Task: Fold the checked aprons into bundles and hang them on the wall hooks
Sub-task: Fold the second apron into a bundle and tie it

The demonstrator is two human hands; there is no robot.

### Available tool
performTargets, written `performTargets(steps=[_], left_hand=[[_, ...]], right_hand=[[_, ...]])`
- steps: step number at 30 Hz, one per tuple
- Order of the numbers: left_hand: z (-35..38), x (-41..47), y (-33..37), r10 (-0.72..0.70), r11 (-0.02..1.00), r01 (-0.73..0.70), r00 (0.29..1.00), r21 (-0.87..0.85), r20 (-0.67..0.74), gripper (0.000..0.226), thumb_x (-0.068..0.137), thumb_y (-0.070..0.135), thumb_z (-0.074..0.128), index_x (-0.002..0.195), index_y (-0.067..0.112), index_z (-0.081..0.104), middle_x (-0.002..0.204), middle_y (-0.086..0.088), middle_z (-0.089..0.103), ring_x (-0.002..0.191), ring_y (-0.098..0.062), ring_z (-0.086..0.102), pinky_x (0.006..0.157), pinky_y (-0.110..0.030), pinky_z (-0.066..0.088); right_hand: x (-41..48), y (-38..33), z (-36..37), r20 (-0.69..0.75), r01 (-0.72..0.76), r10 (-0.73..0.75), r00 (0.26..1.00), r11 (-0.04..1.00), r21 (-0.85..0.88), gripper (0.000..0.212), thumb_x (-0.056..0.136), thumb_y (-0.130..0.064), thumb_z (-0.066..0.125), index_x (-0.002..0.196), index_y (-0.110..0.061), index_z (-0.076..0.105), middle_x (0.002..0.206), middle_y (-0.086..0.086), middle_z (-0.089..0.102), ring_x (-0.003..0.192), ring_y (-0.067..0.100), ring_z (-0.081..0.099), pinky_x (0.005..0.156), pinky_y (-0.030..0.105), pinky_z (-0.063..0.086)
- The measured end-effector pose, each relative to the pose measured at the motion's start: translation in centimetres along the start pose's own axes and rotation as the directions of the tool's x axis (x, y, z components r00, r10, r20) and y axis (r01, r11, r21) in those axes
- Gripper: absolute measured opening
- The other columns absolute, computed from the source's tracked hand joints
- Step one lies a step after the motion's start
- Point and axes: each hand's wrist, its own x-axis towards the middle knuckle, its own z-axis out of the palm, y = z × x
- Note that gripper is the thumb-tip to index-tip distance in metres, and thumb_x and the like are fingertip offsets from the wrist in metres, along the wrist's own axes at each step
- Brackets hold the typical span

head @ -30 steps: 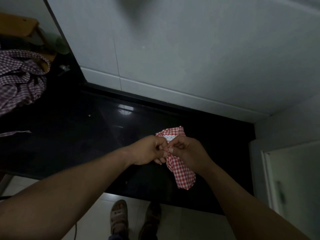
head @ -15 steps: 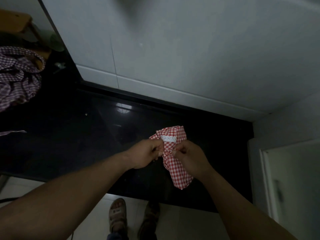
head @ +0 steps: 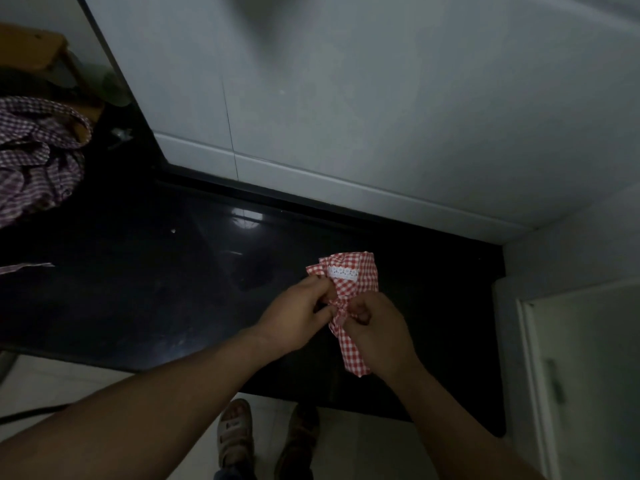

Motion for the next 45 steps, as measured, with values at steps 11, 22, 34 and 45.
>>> performTargets(steps=[11, 22, 34, 45], left_hand=[[0.0, 0.9, -0.6, -0.213, 0.949, 0.219, 0.976, -0.227, 0.051, 0.011, 0.094, 0.014, 0.072, 0.083, 0.015, 0.072, 0.082, 0.001, 0.071, 0.076, -0.014, 0.066, 0.074, -0.035, 0.055], [1.0, 0.5, 0.1, -0.156, 0.973, 0.159, 0.987, -0.166, 0.033, 0.009, 0.095, 0.021, 0.069, 0.087, 0.023, 0.067, 0.085, 0.007, 0.068, 0.08, -0.011, 0.064, 0.074, -0.037, 0.055], [0.5, 1.0, -0.1, 0.079, 0.996, -0.084, 0.986, 0.03, 0.148, 0.013, 0.093, 0.005, 0.064, 0.09, 0.015, 0.058, 0.092, 0.005, 0.059, 0.081, -0.006, 0.051, 0.07, -0.016, 0.042], [-0.7, 2.5, -0.9, 0.131, 0.989, -0.145, 0.945, 0.026, 0.301, 0.014, 0.097, 0.011, 0.066, 0.091, 0.022, 0.061, 0.09, 0.019, 0.059, 0.082, 0.006, 0.055, 0.073, -0.011, 0.042]], right_hand=[[-0.1, -1.8, 0.8, -0.1, 0.025, -0.039, 0.994, 0.991, -0.135, 0.012, 0.094, -0.033, 0.064, 0.085, -0.027, 0.062, 0.088, -0.013, 0.056, 0.079, 0.004, 0.056, 0.07, 0.027, 0.048], [-0.7, 0.1, 0.6, -0.052, 0.035, -0.037, 0.998, 0.999, -0.037, 0.014, 0.098, -0.02, 0.057, 0.084, -0.02, 0.056, 0.085, -0.005, 0.057, 0.079, 0.01, 0.056, 0.072, 0.035, 0.05], [0.4, 0.2, 0.5, -0.049, 0.004, -0.007, 0.999, 0.998, -0.055, 0.023, 0.103, -0.027, 0.051, 0.082, -0.022, 0.06, 0.085, -0.009, 0.058, 0.08, 0.004, 0.055, 0.071, 0.028, 0.046], [0.5, 0.4, -0.1, -0.002, -0.031, 0.031, 1.0, 0.999, -0.027, 0.028, 0.105, -0.028, 0.048, 0.079, -0.021, 0.055, 0.086, -0.007, 0.056, 0.08, 0.005, 0.054, 0.071, 0.029, 0.044]])
